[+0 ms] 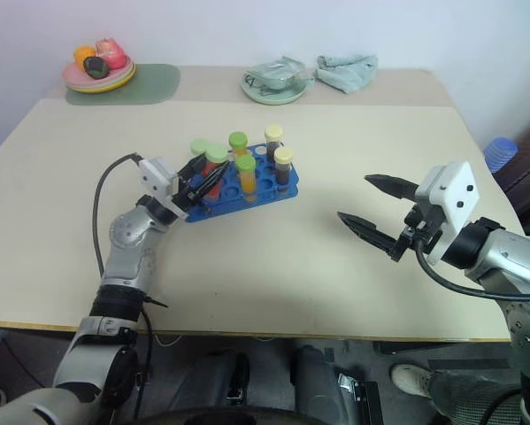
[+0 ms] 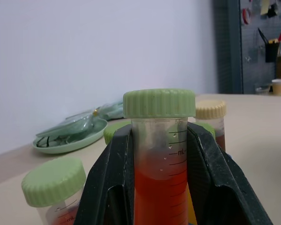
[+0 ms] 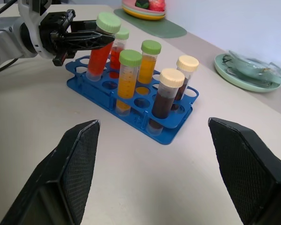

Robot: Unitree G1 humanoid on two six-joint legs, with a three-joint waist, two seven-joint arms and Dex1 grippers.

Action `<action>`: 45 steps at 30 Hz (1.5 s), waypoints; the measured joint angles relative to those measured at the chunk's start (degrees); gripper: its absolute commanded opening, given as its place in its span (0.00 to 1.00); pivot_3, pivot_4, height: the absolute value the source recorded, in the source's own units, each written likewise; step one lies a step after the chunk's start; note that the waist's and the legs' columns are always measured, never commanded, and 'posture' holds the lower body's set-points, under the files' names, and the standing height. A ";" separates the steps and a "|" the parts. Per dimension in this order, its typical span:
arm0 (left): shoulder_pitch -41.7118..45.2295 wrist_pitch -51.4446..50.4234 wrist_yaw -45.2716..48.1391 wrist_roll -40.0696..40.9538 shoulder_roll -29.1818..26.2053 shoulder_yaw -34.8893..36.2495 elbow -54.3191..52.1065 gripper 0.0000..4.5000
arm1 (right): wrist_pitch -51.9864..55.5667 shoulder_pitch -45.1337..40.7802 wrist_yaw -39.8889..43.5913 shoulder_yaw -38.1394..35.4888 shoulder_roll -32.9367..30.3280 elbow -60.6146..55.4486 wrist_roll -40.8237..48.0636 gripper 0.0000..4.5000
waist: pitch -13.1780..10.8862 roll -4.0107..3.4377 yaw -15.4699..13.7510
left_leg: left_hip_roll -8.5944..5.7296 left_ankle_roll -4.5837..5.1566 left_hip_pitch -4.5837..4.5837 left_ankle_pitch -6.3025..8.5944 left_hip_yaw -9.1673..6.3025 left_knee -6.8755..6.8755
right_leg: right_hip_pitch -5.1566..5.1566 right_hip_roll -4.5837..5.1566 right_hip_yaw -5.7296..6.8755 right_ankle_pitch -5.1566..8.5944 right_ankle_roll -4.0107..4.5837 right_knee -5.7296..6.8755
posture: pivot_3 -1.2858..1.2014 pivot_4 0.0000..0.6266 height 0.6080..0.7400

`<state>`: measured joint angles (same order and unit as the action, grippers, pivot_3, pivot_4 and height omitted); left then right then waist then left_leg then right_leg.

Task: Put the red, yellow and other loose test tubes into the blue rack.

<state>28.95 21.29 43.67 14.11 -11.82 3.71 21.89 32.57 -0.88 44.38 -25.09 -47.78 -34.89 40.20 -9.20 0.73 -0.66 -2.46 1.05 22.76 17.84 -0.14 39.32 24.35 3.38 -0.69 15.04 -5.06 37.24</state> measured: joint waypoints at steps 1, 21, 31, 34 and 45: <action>0.12 0.42 0.08 0.56 0.16 0.10 0.78 0.25 | 0.00 0.00 0.00 0.00 0.00 0.00 0.00 0.84 | 0.04 -0.02 0.00 | 0.00 0.01 -0.06 0.01 0.00 0.00 | -0.06 0.00 0.00 0.00 0.00 -0.01 | 0.52 0.24 1.00; 3.74 8.91 8.91 7.38 2.88 3.46 20.34 0.50 | -0.57 -0.73 -0.03 0.38 0.01 0.23 -0.03 0.84 | 0.18 -0.13 0.05 | 0.03 0.18 -0.70 0.12 -0.01 -0.08 | -0.75 -0.01 0.00 0.01 0.00 -0.14 | 0.52 0.24 1.00; -3.95 -5.91 5.22 7.80 -0.87 2.22 0.51 0.96 | -1.04 -0.97 0.02 1.78 0.79 0.57 -0.29 0.84 | 0.16 -0.10 0.38 | 0.08 0.17 -0.39 0.11 -0.01 -0.11 | -0.40 -0.02 -0.01 0.02 0.00 -0.14 | 0.52 0.24 1.00; -9.08 -8.75 4.20 7.79 -5.60 3.03 -7.16 0.96 | -2.00 1.66 -0.02 2.26 2.36 0.97 -1.03 0.84 | 0.18 -0.13 0.36 | 0.08 0.15 -0.38 0.11 -0.01 -0.14 | -0.40 0.00 -0.03 0.02 0.00 -0.15 | 0.52 0.24 1.00; -28.02 -20.72 12.20 12.82 -26.52 12.46 -15.47 0.96 | -8.24 15.75 0.84 0.52 7.09 1.84 -5.67 0.84 | 0.17 -0.16 0.13 | 0.09 0.18 -0.37 0.14 0.01 -0.26 | -0.37 0.08 -0.02 0.04 0.04 -0.23 | 0.52 0.24 1.00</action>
<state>0.93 0.57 55.87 26.92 -38.33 16.17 6.41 24.33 14.87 45.22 -24.57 -40.69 -33.05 34.53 -9.03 0.57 -0.53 -2.38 1.23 22.39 17.99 -0.14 39.06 23.98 3.47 -0.71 15.08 -5.02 37.02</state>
